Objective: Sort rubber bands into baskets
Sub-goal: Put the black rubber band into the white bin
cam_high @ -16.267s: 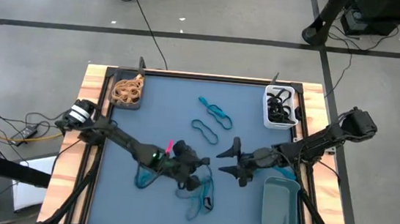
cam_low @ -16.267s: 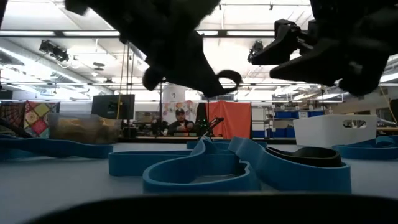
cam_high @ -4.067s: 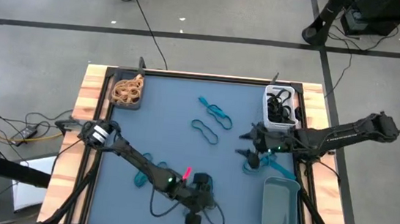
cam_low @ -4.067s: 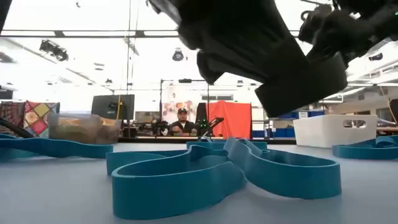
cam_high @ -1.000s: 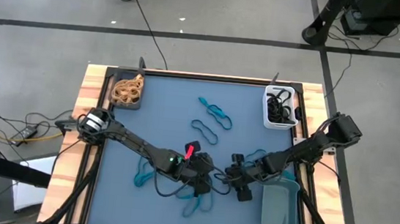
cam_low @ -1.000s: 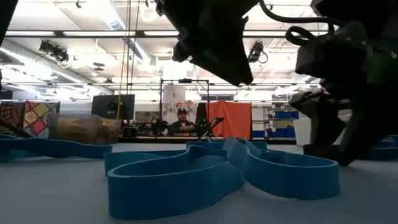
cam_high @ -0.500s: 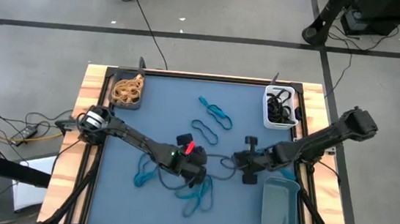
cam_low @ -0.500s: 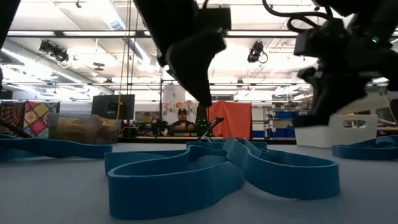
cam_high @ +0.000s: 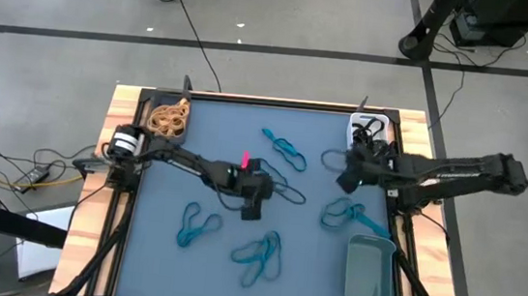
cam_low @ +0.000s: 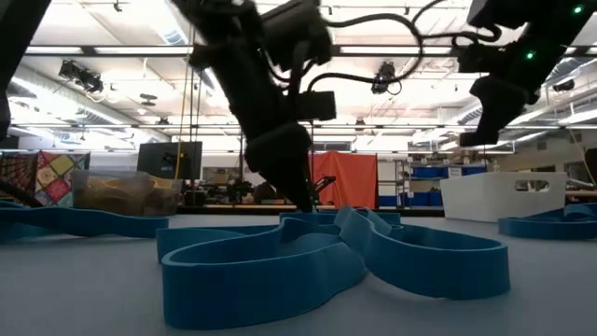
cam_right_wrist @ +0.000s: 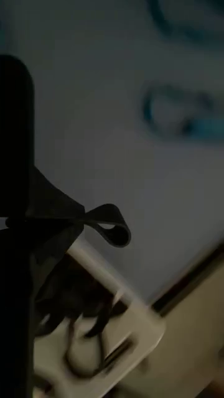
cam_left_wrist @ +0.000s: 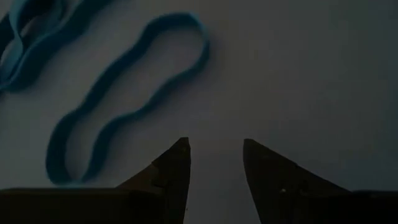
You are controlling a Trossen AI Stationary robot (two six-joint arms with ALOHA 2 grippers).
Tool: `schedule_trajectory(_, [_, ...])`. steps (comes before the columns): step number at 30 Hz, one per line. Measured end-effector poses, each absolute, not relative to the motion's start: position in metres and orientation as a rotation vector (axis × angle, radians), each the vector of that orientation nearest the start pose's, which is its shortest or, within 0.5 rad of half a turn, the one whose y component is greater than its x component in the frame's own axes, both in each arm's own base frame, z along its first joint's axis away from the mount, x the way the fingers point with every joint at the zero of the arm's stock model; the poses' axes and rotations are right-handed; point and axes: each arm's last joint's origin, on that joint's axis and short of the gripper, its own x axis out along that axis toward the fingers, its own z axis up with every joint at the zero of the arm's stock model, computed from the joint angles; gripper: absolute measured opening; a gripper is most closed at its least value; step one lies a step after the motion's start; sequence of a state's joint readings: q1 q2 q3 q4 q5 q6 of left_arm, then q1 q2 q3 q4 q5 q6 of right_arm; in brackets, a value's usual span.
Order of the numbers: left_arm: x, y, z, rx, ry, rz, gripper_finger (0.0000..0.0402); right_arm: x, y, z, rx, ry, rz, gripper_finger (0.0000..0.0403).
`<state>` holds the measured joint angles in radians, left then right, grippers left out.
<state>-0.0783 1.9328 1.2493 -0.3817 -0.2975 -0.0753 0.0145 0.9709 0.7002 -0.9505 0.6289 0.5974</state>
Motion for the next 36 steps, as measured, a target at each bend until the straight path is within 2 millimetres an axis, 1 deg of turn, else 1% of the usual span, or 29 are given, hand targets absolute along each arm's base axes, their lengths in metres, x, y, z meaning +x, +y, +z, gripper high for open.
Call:
schedule_trajectory(5, [0.367, 0.01, 0.161, 0.074, 0.924, 0.19, 0.0151, 0.144, -0.038, 0.231, 0.239, 0.945, -1.005, 0.0019])
schedule_trajectory(8, [0.348, 0.021, 0.162, 0.03, 0.862, 0.185, 0.0151, 0.141, -0.05, 0.229, 0.293, 0.969, -1.063, 0.0027])
schedule_trajectory(11, [0.33, 0.024, 0.165, 0.013, 0.789, 0.192, 0.0151, 0.138, -0.059, 0.227, 0.328, 0.994, -1.119, 0.0027])
schedule_trajectory(15, [0.313, 0.022, 0.171, -0.023, 0.703, 0.203, 0.0151, 0.133, -0.068, 0.227, 0.362, 0.997, -1.18, 0.0026])
schedule_trajectory(19, [0.302, 0.02, 0.179, -0.032, 0.674, 0.199, 0.0151, 0.131, -0.073, 0.226, 0.372, 1.03, -1.16, 0.004])
schedule_trajectory(22, [0.296, 0.019, 0.183, -0.034, 0.658, 0.199, 0.0151, 0.131, -0.075, 0.225, 0.382, 1.043, -1.125, 0.0067])
schedule_trajectory(25, [0.292, 0.019, 0.184, -0.036, 0.624, 0.2, 0.0151, 0.132, -0.075, 0.224, 0.375, 1.063, -1.108, 0.0106])
schedule_trajectory(32, [0.283, 0.019, 0.172, -0.088, 0.535, 0.211, 0.0151, 0.133, -0.076, 0.224, 0.373, 1.06, -1.099, 0.0209])
schedule_trajectory(36, [0.28, 0.018, 0.169, -0.143, 0.489, 0.222, 0.0151, 0.133, -0.076, 0.224, 0.37, 1.059, -1.11, 0.0251])
